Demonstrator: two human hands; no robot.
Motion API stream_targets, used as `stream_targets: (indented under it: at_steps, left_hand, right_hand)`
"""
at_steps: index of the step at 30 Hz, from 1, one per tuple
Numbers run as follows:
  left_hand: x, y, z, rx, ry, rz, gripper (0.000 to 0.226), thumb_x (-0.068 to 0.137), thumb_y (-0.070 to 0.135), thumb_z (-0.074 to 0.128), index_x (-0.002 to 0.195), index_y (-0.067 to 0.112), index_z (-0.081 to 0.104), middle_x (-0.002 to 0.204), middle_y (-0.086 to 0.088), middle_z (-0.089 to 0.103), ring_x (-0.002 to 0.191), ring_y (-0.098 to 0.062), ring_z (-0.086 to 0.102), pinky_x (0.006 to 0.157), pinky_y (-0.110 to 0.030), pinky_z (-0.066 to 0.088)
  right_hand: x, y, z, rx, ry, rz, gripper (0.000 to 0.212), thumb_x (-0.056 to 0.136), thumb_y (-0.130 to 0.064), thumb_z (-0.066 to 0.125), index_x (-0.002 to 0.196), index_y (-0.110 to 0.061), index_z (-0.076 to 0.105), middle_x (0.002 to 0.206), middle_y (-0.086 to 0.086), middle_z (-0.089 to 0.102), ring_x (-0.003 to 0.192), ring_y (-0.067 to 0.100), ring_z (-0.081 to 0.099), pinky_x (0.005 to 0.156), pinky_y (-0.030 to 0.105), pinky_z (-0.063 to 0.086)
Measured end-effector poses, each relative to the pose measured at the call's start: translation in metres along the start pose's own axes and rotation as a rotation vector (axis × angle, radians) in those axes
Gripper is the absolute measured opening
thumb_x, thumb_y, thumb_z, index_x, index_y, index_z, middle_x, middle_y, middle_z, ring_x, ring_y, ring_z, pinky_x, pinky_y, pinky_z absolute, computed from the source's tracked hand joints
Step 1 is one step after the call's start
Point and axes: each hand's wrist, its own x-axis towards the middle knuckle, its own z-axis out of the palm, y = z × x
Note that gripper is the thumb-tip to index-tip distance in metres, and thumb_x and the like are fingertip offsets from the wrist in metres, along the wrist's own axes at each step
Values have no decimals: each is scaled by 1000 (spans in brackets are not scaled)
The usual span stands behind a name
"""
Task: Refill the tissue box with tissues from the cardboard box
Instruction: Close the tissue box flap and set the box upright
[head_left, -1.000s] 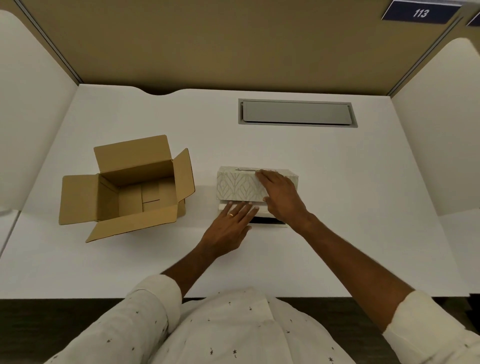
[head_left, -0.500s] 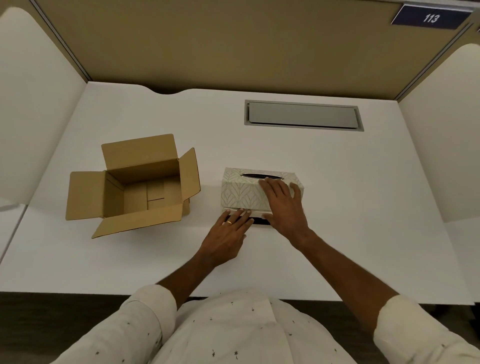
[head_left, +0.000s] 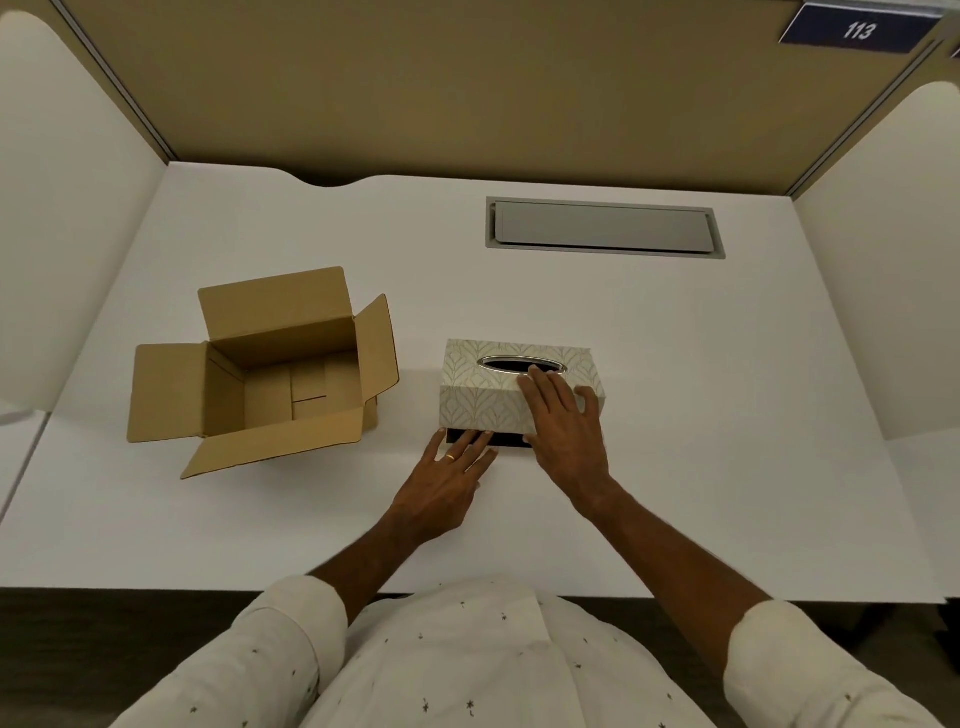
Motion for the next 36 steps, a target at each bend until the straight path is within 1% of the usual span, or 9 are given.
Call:
stream_targets:
  at_steps: [3,5,7,9,12,15,18,26,36]
  left_hand:
    - [-2,3,-3,-2,-26,-24,57,106,33,35,158,17,21,167,-8,7,155,-28,8,124,-56,7]
    - [-4,2,-6,-45,63,-16,50,102,29,46,150,15,41,160,-11,35,147,-31,34,119,-53,28]
    - [-6,-1,-7,-100,234,5,38,97,23,57,133,14,60,134,-10,64,123,-31,60,102,-46,49]
    - [-6,-6,-10,-151,387,-4,32,94,23,59,125,15,63,119,-7,68,111,-27,63,91,-42,54]
    - [2,-12,-19,-217,457,-80,40,96,29,55,134,17,52,132,-5,60,126,-23,53,103,-42,48]
    - [12,-16,-23,-197,370,-125,59,100,39,45,153,15,33,161,-6,33,151,-23,25,124,-44,23]
    - [23,-19,-21,-136,262,-121,68,103,45,36,159,12,15,168,-7,11,156,-22,4,126,-42,10]
    - [36,-20,-17,-85,117,-138,69,106,41,33,157,3,8,166,-15,3,154,-29,0,126,-46,14]
    - [70,-20,-38,-99,86,-216,69,107,40,28,157,0,0,167,-17,-2,155,-29,-3,127,-41,13]
  right_hand:
    - [-4,1,5,-6,8,-10,89,81,-27,82,155,-12,36,163,11,33,148,31,36,111,54,36]
    - [-6,1,7,5,9,-19,86,82,-25,81,155,-13,37,163,11,33,147,32,38,109,53,38]
    - [-10,2,12,6,9,-36,79,85,-21,79,153,-14,39,163,10,33,146,31,40,106,50,39]
    - [-17,3,20,8,12,-52,73,89,-15,72,154,-16,38,164,8,31,146,29,40,102,46,41]
    - [-27,3,32,26,-5,-52,74,95,-13,63,159,-15,25,168,5,20,152,26,30,108,45,38]
    - [-29,1,36,40,-3,-37,73,100,-21,57,161,-14,17,169,6,14,155,23,18,120,50,26]
    - [-30,1,39,1,5,-43,67,106,-24,46,161,-13,10,170,8,8,157,24,9,123,52,20]
    - [-25,5,41,46,38,-54,59,108,-17,43,159,-6,16,168,13,12,156,28,11,123,51,23]
    - [-15,42,29,62,66,147,58,108,-19,44,156,2,21,165,19,18,154,33,16,125,46,23]
